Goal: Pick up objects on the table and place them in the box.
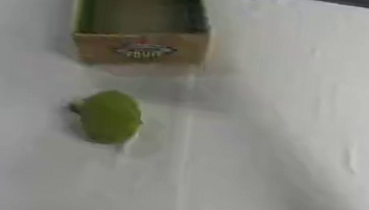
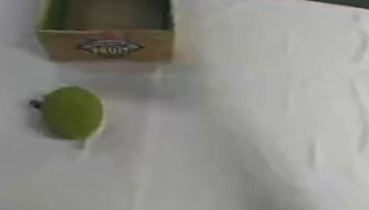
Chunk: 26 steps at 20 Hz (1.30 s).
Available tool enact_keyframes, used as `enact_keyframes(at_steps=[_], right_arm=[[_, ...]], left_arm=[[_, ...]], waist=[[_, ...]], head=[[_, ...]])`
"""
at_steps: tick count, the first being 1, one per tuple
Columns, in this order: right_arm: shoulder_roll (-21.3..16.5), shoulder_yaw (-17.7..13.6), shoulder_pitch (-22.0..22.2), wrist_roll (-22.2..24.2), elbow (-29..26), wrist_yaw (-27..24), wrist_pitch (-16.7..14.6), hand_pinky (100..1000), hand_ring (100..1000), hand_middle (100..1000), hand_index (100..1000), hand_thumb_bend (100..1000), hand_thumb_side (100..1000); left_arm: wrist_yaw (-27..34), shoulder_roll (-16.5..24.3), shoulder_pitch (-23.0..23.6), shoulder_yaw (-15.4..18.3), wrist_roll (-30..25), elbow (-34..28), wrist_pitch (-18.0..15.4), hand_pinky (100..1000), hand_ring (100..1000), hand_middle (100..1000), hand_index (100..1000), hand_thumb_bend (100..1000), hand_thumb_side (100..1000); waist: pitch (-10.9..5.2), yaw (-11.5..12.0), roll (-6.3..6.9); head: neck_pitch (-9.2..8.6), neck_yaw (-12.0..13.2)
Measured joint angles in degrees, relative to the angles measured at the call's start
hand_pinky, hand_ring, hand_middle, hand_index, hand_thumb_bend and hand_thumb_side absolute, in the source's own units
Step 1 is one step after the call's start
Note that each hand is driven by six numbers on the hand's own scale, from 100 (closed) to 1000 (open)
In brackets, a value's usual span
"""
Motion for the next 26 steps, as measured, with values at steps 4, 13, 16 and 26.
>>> enact_keyframes(at_steps=[4,13,16,26], right_arm=[[-1.19,-0.29,0.7,-0.44,0.0,0.79,-0.25,800,647,612,742,100,386],[-2.69,-0.33,2.68,-1.12,0.0,2.21,-0.67,799,646,613,742,100,381],[-3.07,-0.33,3.34,-1.27,0.0,2.53,-0.61,799,644,612,742,100,386],[-3.1,-0.28,4.23,-1.24,0.0,2.96,-0.51,799,642,612,743,100,392]], left_arm=[[-3.72,1.68,0.51,-1.52,-3.94,-0.1,-0.06,645,756,753,884,100,306],[-5.94,6.72,0.9,-6.04,-9.91,-0.12,-2.04,686,769,763,901,100,355],[-6.08,9.34,-0.09,-8.67,-12.33,-0.12,-2.54,696,772,766,903,100,380],[-5.35,12.89,-6.52,-17.26,-22.43,0.34,-1.14,694,773,770,900,100,355]], waist=[[-0.07,-0.38,-0.26],[-0.49,-0.85,-0.42],[-0.87,-0.89,-0.35],[-1.7,-1.15,-0.09]], head=[[0.03,0.38],[0.58,1.46],[1.06,1.63],[2.06,1.56]])
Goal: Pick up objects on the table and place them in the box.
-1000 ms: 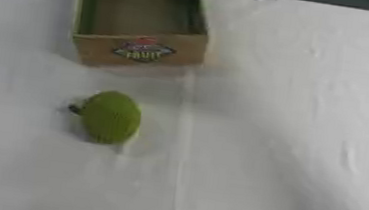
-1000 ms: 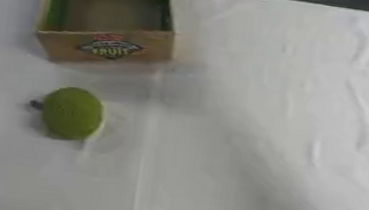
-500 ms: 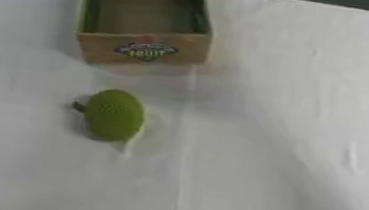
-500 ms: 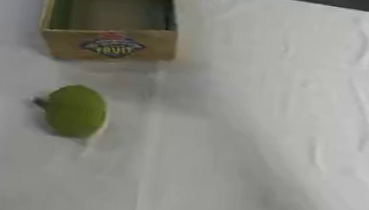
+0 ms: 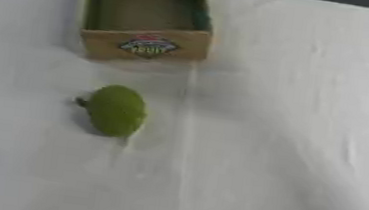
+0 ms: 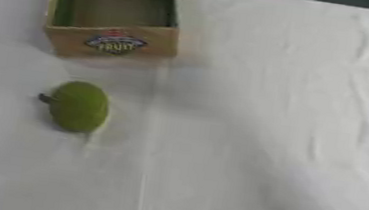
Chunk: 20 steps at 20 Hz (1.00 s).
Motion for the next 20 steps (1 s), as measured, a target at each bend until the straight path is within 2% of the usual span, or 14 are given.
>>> enact_keyframes(at_steps=[8,15,20], right_arm=[[0.0,0.3,0.0,0.29,0.0,-0.01,0.2,799,642,611,743,100,392],[0.0,0.38,0.01,0.62,0.0,-0.06,0.28,800,643,611,743,100,399],[0.01,0.4,0.02,0.84,0.0,-0.27,0.3,801,642,611,743,100,403]], left_arm=[[1.6,-1.81,-7.1,-5.66,-5.13,0.31,2.33,698,777,774,900,100,345],[1.67,-4.76,-11.79,-8.11,-7.84,1.67,3.27,701,778,775,901,100,336],[0.61,-8.22,-15.42,-9.95,-10.56,3.85,5.02,688,777,777,900,100,412]], waist=[[-0.44,-0.04,0.14],[-0.63,-0.04,0.18],[-0.73,-0.03,0.23]], head=[[0.53,-0.02],[0.97,-0.1],[1.06,-0.08]])
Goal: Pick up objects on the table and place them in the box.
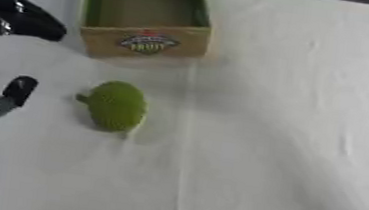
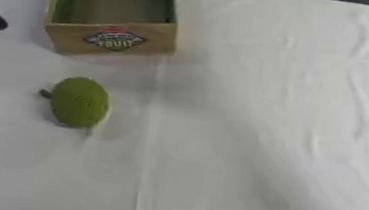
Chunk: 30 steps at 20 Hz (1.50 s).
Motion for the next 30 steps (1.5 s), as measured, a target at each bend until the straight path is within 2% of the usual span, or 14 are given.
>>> enact_keyframes(at_steps=[4,5,6,9,11,13,17,20,23,24,26,30], right_arm=[[0.02,0.14,0.0,0.13,0.0,-0.21,0.06,800,642,611,743,100,400],[0.02,0.17,0.0,0.14,0.0,-0.24,0.06,800,642,611,743,100,401],[0.02,0.23,0.0,0.16,0.0,-0.25,0.06,801,642,610,743,100,404],[0.02,0.3,-0.01,0.26,0.0,-0.29,0.01,802,643,610,744,100,409],[0.02,0.31,-0.01,0.37,0.0,-0.33,-0.03,802,643,610,744,100,414],[0.02,0.31,-0.01,0.5,0.0,-0.49,-0.01,803,643,610,744,100,419],[0.04,0.45,-0.04,0.68,0.0,-0.73,0.08,804,643,610,745,100,424],[0.05,0.66,-0.04,0.84,0.0,-0.79,0.05,805,643,610,745,100,430],[0.05,0.66,-0.04,1.04,0.0,-0.85,0.06,805,643,610,745,100,431],[0.05,0.67,-0.04,1.1,0.0,-0.91,0.1,805,643,610,745,100,435],[0.06,0.67,-0.04,1.14,0.0,-1.0,0.13,806,643,609,745,100,437],[0.06,0.69,-0.02,1.21,0.0,-1.16,0.18,806,644,609,745,100,438]], left_arm=[[0.55,-3.2,-1.18,-1.3,-3.64,3.0,1.57,690,786,789,902,100,510],[0.79,-3.88,-1.49,-1.43,-4.66,3.76,1.98,700,793,795,904,100,557],[0.99,-4.47,-1.81,-1.57,-5.61,4.39,2.3,723,810,811,907,100,663],[0.86,-5.93,-2.73,-1.67,-8.06,5.65,2.64,764,833,833,915,100,768],[-0.23,-6.69,-3.18,-1.77,-9.65,6.3,2.66,776,841,833,930,100,798],[-1.92,-7.5,-3.48,-1.98,-10.89,6.74,2.76,789,844,825,922,100,855],[-6.44,-9.32,-3.9,-2.08,-12.48,7.61,3.54,807,849,813,901,100,911],[-8.97,-10.65,-4.4,-2.54,-14.08,8.45,4.4,823,856,790,881,196,1000],[-10.77,-11.52,-5.0,-2.69,-15.43,8.78,5.31,826,857,784,877,215,1000],[-11.25,-11.62,-5.16,-2.71,-15.77,8.78,5.63,827,855,771,872,257,1000],[-12.53,-11.97,-5.47,-2.78,-16.39,8.78,6.25,824,853,766,872,280,994],[-14.79,-12.66,-5.89,-4.0,-17.31,9.31,7.01,837,874,784,886,275,928]], waist=[[-0.04,0.0,-0.09],[-0.05,0.0,-0.09],[-0.05,0.0,-0.09],[-0.05,0.0,-0.09],[-0.05,0.02,-0.09],[-0.05,0.06,-0.09],[-0.04,0.29,-0.08],[-0.04,0.34,-0.08],[-0.04,0.39,-0.04],[-0.04,0.39,-0.01],[-0.04,0.43,0.14],[-0.05,0.44,0.37]], head=[[0.43,0.02],[0.44,0.02],[0.45,0.03],[0.45,0.04],[0.45,0.05],[0.44,0.06],[0.44,0.04],[0.43,0.01],[0.43,-0.03],[0.43,-0.05],[0.43,-0.12],[0.43,-0.3]])
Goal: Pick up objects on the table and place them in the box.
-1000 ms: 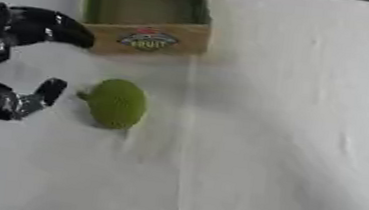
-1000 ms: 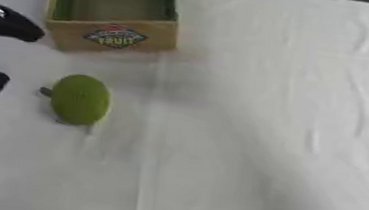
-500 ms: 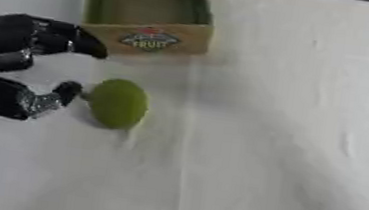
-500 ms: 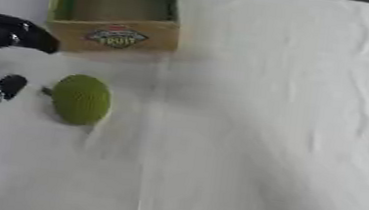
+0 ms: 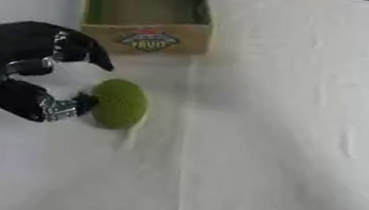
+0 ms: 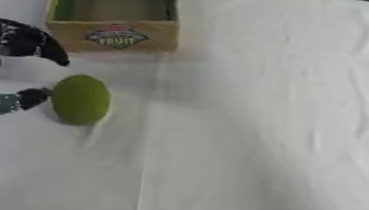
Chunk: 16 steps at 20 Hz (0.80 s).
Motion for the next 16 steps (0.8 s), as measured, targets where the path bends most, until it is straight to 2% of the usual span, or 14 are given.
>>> enact_keyframes(at_steps=[4,6,9,13,16], right_arm=[[0.01,0.04,0.02,0.12,0.0,-0.06,0.11,806,644,609,745,100,443],[0.01,0.16,0.05,0.19,0.0,-0.07,0.17,807,644,609,746,100,446],[0.01,0.29,0.23,0.21,0.0,-0.09,0.18,808,644,609,746,100,453],[0.07,0.32,0.29,0.27,0.0,-0.2,0.18,808,642,607,746,100,457],[0.21,0.33,0.3,0.43,0.0,-0.38,0.21,809,641,606,747,100,467]], left_arm=[[-0.14,-1.51,-0.23,-0.48,-1.35,1.17,0.38,848,888,797,924,288,910],[-0.13,-1.93,-0.36,-0.49,-2.24,1.44,0.48,853,896,805,933,291,943],[-0.11,-2.34,-0.36,-0.5,-3.82,2.06,0.62,851,901,809,946,287,942],[-0.21,-3.41,-0.2,-0.47,-5.16,3.75,1.23,849,909,816,957,272,884],[-0.4,-4.36,-0.18,-0.38,-5.74,4.95,1.64,863,936,829,972,268,790]], waist=[[-0.04,0.11,0.04],[-0.05,0.15,0.06],[-0.05,0.22,0.1],[-0.05,0.26,0.01],[-0.05,0.26,-0.02]], head=[[-0.01,-0.16],[-0.01,-0.17],[-0.01,-0.21],[-0.02,-0.23],[-0.02,-0.25]])
